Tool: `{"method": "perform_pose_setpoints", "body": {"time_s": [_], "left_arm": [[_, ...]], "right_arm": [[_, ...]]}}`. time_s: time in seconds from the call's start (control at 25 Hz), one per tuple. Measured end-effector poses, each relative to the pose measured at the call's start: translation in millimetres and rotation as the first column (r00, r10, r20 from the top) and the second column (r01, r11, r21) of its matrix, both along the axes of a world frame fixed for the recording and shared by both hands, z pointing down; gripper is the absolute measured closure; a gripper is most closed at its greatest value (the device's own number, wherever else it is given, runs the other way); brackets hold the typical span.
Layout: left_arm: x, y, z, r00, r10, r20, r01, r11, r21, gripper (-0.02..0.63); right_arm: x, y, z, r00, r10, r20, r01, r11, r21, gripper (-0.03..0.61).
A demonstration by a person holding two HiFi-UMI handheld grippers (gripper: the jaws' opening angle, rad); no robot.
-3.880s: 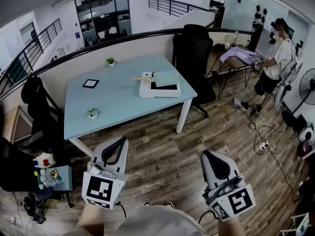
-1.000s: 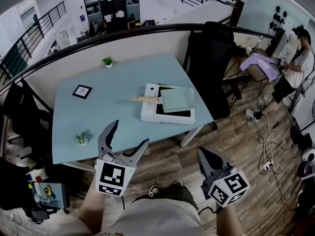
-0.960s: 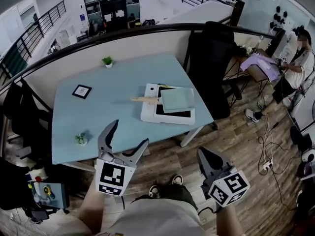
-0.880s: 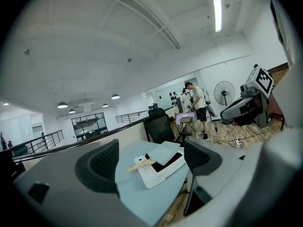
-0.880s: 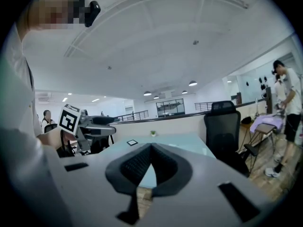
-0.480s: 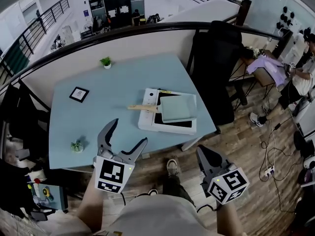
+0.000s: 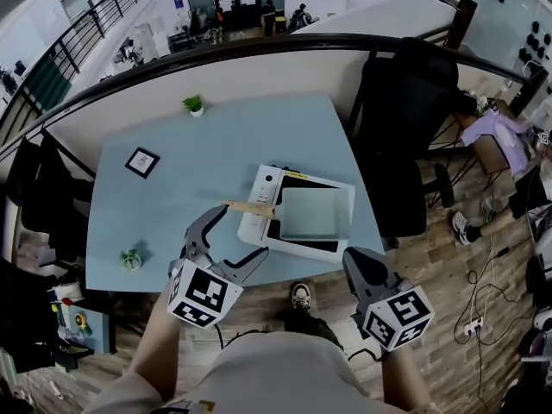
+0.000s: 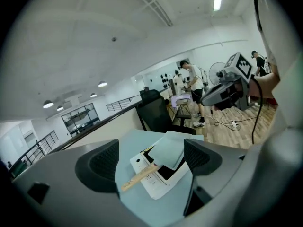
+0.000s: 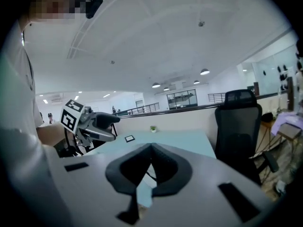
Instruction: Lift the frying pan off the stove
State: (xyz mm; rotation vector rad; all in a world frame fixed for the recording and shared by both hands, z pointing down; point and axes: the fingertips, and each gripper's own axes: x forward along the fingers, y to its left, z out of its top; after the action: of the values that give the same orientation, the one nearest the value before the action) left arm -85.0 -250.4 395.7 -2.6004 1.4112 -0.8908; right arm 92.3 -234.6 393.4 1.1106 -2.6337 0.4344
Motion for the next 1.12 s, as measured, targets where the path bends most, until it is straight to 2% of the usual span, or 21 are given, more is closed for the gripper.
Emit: {"method": "perform_pose_setpoints", "body": {"time_s": [0.08,0.24,0.48,0.64,0.8,0.96,1.12], "left_arm": [[5.8,-14.1,11.5,0.999,0.017,0.041,-0.015,0.999,-0.041,0.202],[3.4,-39.9,40.8,0.984,0.023,0.179,-0.001,0.992,-0.122,0.202],[-0.2,-67.1,83.8,0.952,0.073,0.299,0.011,0.963,-0.269,0.202],[-1.7,-81.1,110.1,0.929,0.128,0.348,0.008,0.932,-0.364,0.202],[-6.4,-90.4,137.5,0.886,0.22,0.408,-0.018,0.896,-0.444,0.202],[-8.3,-93.3,163.6,0.863,0.302,0.406,-0.048,0.847,-0.53,0.202],[-8.7,-103.2,184.5,0.838,0.375,0.397,-0.089,0.811,-0.579,0.202]], "right_arm": [[1.6,-19.4,5.4,0.999,-0.034,0.002,0.034,0.999,-0.014,0.575],[1.6,-47.7,19.4,0.994,-0.107,0.009,0.107,0.993,-0.051,0.575],[3.4,-77.9,45.0,0.98,-0.201,0.009,0.201,0.974,-0.108,0.575],[5.2,-93.8,59.6,0.97,-0.243,0.002,0.241,0.961,-0.134,0.575],[3.0,-105.9,72.9,0.967,-0.253,0.0,0.25,0.955,-0.162,0.575],[-0.7,-109.7,83.6,0.967,-0.255,0.006,0.251,0.95,-0.187,0.575],[-5.7,-117.0,97.4,0.968,-0.251,-0.005,0.244,0.947,-0.21,0.575]]}}
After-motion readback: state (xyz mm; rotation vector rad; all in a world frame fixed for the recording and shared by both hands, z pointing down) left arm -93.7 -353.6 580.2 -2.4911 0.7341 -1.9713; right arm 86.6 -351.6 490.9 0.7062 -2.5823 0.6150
